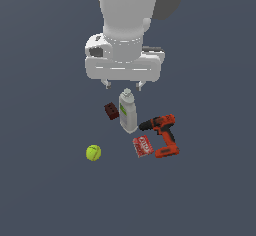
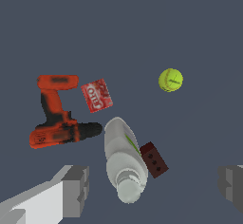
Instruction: Pick up a designated object from a clutter of objects.
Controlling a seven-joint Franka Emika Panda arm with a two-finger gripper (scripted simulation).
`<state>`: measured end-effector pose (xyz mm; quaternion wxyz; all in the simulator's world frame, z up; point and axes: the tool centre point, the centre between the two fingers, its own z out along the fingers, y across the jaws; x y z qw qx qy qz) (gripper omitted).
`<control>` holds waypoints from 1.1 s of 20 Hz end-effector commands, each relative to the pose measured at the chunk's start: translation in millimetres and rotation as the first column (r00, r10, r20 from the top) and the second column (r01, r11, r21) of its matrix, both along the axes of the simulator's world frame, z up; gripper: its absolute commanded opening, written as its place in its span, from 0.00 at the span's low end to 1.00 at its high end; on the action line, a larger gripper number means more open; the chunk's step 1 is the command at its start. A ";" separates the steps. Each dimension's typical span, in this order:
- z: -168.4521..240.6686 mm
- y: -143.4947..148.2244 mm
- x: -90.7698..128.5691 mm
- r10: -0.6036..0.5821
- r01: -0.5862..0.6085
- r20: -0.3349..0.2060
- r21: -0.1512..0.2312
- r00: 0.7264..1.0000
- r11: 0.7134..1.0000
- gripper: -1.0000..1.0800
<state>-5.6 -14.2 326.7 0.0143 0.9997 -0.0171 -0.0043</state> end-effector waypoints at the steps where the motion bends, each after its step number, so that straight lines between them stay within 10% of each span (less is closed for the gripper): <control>1: 0.8 -6.3 -0.3 -0.007 0.007 -0.002 -0.004 1.000 1.000 0.96; 22: -75.2 -48.6 56.4 -0.024 0.024 0.001 0.020 1.000 1.000 0.96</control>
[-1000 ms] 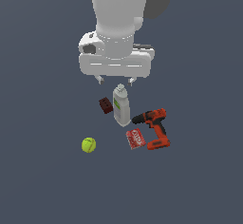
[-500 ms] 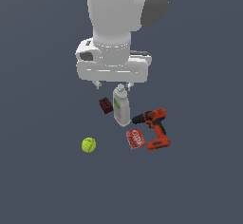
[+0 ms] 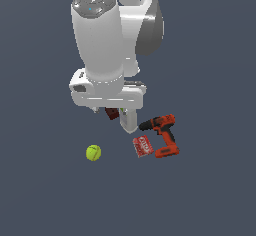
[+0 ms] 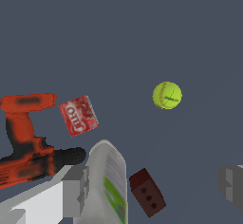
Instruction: Pick up a designated object from a clutter of objects.
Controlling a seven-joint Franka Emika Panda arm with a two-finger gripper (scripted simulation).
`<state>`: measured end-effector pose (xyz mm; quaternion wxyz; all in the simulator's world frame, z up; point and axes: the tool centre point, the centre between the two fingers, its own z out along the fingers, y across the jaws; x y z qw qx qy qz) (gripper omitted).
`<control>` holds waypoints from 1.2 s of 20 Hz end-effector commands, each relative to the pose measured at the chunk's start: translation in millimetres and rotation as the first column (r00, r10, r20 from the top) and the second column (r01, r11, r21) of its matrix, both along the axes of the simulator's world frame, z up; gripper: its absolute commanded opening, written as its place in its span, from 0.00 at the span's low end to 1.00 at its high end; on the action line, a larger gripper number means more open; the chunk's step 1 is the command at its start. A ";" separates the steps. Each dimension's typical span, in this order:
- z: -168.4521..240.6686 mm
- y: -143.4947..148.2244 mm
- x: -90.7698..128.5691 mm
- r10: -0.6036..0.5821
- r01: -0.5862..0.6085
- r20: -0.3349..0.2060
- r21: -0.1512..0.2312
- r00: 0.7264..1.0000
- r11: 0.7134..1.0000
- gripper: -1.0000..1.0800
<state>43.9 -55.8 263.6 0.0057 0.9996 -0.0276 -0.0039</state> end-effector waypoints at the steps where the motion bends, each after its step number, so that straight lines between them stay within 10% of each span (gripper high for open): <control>1: -20.9 -12.1 11.7 -0.005 0.005 0.001 0.004 1.000 1.000 0.96; 24: -170.9 -96.2 56.1 -0.040 0.040 0.008 0.011 0.999 0.999 0.96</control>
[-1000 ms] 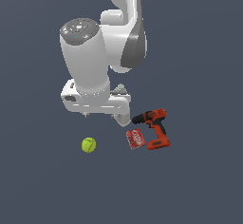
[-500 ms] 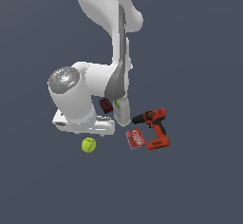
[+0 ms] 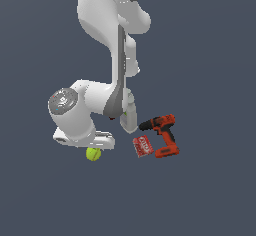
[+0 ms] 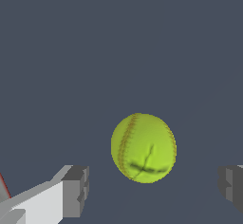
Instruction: Pick up a designated object from a clutter of objects.
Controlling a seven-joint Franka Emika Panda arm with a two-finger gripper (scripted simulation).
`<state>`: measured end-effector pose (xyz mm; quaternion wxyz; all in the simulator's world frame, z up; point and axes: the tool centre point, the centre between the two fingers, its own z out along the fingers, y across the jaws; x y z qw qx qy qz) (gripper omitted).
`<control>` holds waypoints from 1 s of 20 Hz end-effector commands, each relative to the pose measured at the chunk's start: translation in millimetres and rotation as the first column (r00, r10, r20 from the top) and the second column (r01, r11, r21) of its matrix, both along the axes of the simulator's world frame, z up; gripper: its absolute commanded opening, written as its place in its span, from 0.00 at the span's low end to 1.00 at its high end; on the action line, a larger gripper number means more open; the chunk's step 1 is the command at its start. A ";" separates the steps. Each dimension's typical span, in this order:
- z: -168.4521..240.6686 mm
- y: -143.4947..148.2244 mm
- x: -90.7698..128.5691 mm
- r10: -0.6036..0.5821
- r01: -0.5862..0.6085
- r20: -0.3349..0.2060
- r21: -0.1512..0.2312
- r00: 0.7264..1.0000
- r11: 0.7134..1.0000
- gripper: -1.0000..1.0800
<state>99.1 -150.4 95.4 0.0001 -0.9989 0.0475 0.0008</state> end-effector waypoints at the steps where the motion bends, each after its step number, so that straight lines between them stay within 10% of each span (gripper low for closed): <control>1: -3.6 -1.9 1.0 0.000 0.000 0.002 0.000 1.000 1.000 0.96; 20: -54.0 -2.3 0.8 0.000 0.000 0.002 0.000 1.000 1.000 0.96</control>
